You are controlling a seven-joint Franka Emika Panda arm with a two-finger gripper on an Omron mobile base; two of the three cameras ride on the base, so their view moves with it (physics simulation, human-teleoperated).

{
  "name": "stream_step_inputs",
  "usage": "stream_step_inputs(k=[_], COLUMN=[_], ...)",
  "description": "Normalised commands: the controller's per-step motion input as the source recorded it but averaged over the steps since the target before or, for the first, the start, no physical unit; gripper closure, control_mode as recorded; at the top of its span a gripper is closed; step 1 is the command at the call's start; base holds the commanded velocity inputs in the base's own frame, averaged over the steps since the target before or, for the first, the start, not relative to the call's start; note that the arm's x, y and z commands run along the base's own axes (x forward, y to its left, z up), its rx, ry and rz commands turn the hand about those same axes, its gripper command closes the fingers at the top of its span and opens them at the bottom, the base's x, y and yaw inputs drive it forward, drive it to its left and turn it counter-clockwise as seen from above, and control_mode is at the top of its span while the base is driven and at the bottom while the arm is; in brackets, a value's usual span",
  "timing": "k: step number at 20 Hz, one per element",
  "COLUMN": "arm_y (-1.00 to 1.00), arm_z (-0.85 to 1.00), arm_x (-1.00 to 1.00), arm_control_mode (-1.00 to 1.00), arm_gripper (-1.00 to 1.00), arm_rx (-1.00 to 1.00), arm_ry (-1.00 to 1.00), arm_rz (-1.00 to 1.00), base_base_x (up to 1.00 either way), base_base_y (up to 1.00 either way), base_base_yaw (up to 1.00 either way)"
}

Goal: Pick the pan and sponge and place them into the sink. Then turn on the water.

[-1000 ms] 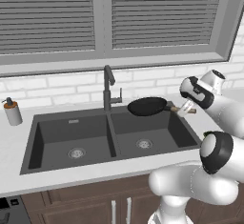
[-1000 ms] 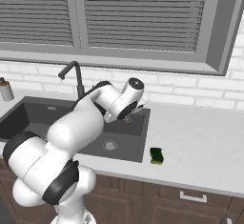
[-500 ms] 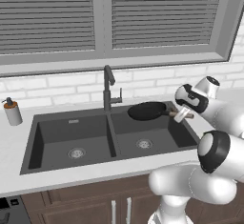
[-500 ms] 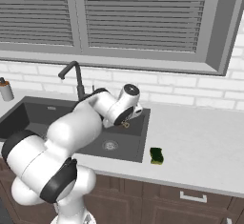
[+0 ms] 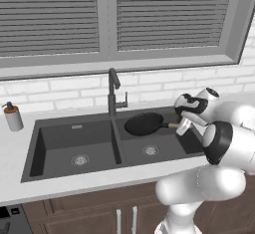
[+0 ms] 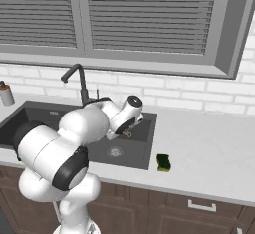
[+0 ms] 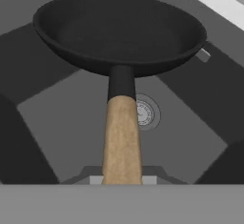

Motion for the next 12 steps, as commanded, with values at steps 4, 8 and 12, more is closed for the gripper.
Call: stream_step_inputs(k=[4, 8, 12], arm_y=[0.09, 0.08, 0.0], arm_z=[-0.38, -0.41, -0.5], arm_x=[0.29, 0.12, 0.01], arm_control_mode=[-1.0, -1.0, -1.0], arm_gripper=[1.0, 1.0, 1.0], arm_rx=[0.0, 0.0, 0.0], arm_ry=[0.06, 0.13, 0.12], arm_rz=[0.19, 0.15, 0.02], base_base_x=[0.0, 0.0, 0.0], base_base_y=[0.0, 0.0, 0.0], base_base_yaw=[0.0, 0.0, 0.0])
